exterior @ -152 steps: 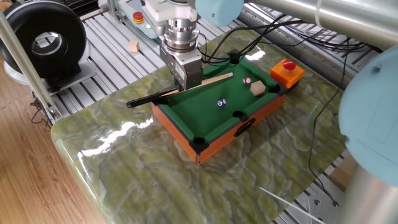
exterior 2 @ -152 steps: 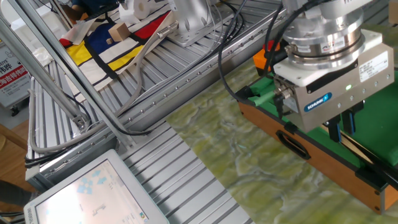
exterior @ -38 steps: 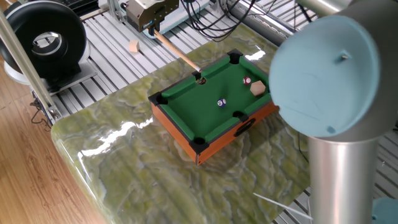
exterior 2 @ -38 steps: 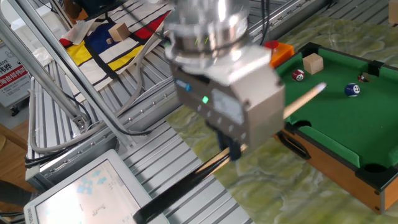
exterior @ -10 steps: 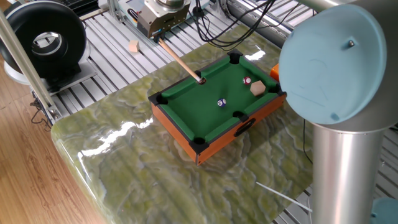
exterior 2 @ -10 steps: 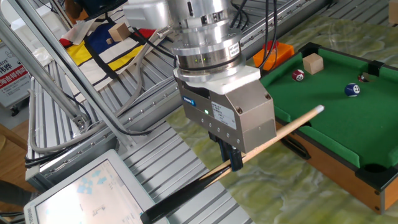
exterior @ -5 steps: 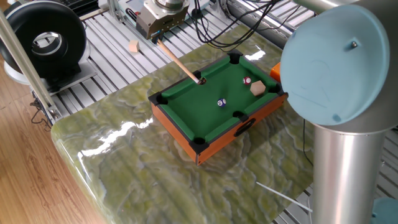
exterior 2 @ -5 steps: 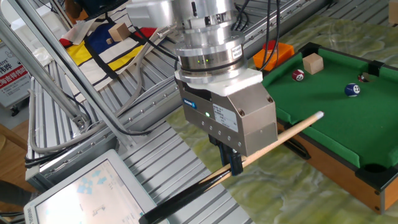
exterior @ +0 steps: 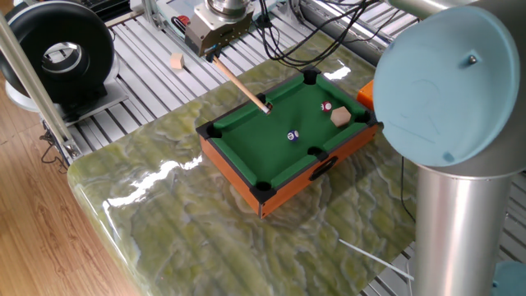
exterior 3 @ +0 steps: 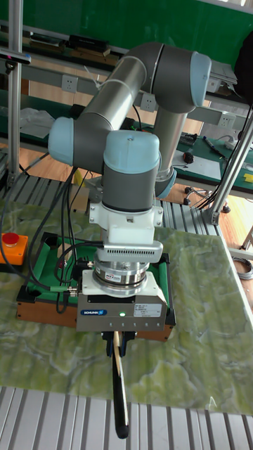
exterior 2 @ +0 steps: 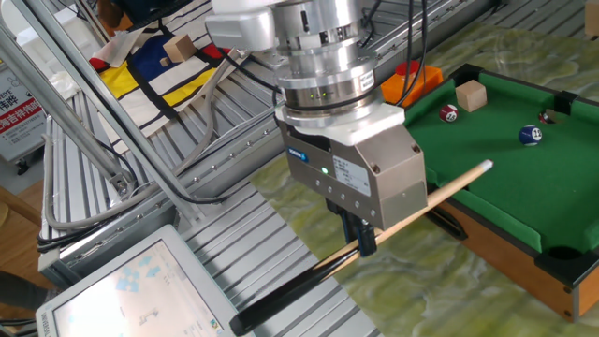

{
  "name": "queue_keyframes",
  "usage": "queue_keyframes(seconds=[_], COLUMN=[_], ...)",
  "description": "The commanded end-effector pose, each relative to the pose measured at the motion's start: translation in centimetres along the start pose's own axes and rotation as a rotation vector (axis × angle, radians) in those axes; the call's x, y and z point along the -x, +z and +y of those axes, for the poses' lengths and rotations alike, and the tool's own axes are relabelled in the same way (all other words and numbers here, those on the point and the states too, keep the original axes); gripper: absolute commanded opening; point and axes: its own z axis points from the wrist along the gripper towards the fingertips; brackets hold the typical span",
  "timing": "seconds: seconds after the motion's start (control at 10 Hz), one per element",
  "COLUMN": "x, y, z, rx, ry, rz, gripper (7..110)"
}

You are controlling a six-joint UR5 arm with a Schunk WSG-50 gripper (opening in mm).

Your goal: Hit the pool ball

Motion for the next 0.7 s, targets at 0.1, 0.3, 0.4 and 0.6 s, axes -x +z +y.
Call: queue_keyframes(seconds=[0.1,0.3,0.4,0.6], x=[-0.7,-1.0,-1.2,-1.5], y=[-0.4,-0.5,-0.5,-0.2], z=[0.1,0.2,0.7,1.3], rx=[0.024,0.028,0.032,0.040], ry=[0.006,0.003,0.006,0.010], rz=[-0.001,0.000,0.001,-0.005], gripper=[7,7,7,7])
